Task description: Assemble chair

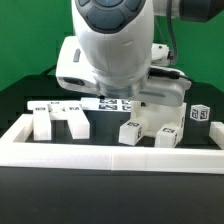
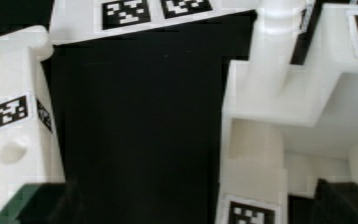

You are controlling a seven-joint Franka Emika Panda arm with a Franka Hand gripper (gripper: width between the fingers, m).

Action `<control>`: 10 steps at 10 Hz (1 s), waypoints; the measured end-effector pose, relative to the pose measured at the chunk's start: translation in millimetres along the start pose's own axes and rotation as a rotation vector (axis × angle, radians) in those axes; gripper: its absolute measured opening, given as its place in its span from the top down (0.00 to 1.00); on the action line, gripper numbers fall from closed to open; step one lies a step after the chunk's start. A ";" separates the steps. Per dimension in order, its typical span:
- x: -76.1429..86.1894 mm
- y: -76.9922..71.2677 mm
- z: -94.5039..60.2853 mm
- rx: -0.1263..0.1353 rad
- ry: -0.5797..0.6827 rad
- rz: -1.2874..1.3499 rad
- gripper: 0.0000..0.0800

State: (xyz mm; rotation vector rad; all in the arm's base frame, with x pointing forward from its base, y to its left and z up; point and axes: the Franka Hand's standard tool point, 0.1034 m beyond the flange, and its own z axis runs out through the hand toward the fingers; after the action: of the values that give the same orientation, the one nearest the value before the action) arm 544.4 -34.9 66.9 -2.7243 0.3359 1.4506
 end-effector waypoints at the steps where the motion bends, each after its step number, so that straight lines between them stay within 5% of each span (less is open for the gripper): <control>1: 2.2 2.2 1.4 0.000 0.000 0.004 0.19; 3: 9.6 3.6 -6.4 -0.007 0.069 -0.017 0.19; 5: 25.2 10.4 -36.3 -0.032 0.349 -0.122 0.19; 6: 9.8 17.2 -35.0 -0.013 0.361 -0.117 0.19; 8: 17.4 28.4 -68.6 -0.007 0.542 -0.125 0.19; 9: 21.2 26.5 -69.6 -0.006 0.688 -0.123 0.19; 10: 16.5 26.9 -60.2 -0.001 0.702 -0.122 0.19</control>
Offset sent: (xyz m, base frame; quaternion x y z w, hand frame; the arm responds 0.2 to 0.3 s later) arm -0.0072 -0.0245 -0.0084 -0.0295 0.1271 -0.1249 0.9836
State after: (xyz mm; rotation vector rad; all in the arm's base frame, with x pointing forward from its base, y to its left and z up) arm 596.8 -72.0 89.1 -3.0929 0.1727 0.4224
